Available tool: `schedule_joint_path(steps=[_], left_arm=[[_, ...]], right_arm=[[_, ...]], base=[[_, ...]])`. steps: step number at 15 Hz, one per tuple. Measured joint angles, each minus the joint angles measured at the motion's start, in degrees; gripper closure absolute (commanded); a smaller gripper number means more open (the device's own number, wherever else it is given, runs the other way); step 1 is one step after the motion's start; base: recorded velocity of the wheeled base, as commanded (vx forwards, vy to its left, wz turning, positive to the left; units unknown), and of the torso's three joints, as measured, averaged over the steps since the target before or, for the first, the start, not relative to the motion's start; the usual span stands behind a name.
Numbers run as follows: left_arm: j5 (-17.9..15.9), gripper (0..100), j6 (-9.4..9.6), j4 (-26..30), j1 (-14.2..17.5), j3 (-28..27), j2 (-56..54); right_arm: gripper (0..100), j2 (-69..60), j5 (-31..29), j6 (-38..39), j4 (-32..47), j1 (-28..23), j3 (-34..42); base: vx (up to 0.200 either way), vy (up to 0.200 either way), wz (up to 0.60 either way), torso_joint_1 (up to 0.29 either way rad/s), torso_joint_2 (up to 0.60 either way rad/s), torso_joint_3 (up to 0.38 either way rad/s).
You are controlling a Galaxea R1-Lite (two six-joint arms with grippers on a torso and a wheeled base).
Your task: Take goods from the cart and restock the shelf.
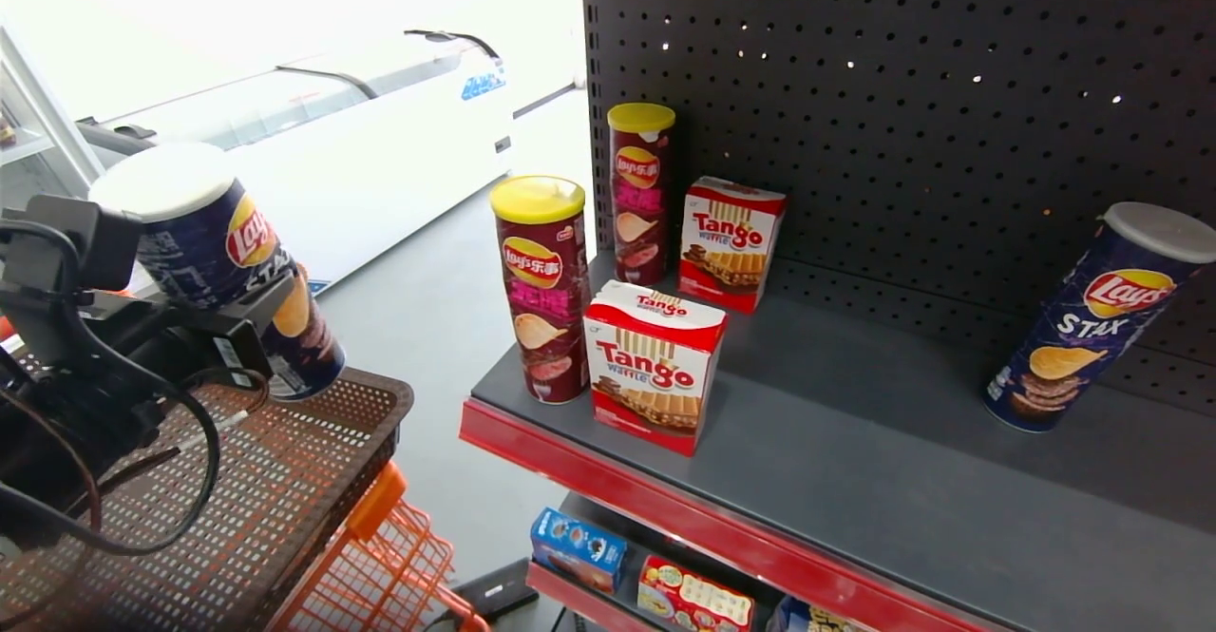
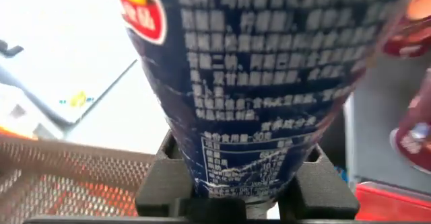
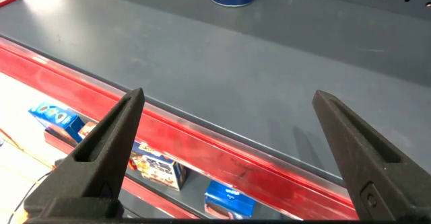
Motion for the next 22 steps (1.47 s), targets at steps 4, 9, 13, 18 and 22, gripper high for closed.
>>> schedule_joint_path(steps=[4, 9, 13, 18, 22], left_arm=[[-5.06, 100, -0.09, 0.09, -6.86, 2.32, -2.97], [-10.37, 100, -4.21, -0.68, -14.2, 2.9, -4.24], [-12.89, 100, -4.92, 3.29, -16.18, 3.04, -5.49], [-16.88, 100, -5.03, 4.24, -17.55, 3.73, -6.67], [-17.32, 100, -5.08, 7.36, -20.35, 4.66, -7.69]], right_arm=[[0, 0.0, 0.0, 0.02, 0.0, 0.0, 0.0], [0, 0.0, 0.0, 0.0, -0.02, -0.02, 0.0], [0, 0.0, 0.0, 0.02, -0.02, 0.0, 0.0], [0, 0.0, 0.0, 0.0, -0.02, -0.05, 0.0], [0, 0.0, 0.0, -0.02, -0.02, 0.0, 0.0]], base=[[0.0, 0.0, 0.0, 0.0, 0.0, 0.0], [0.0, 0.0, 0.0, 0.0, 0.0, 0.0], [0.0, 0.0, 0.0, 0.0, 0.0, 0.0], [0.0, 0.0, 0.0, 0.0, 0.0, 0.0], [0.0, 0.0, 0.0, 0.0, 0.0, 0.0]])
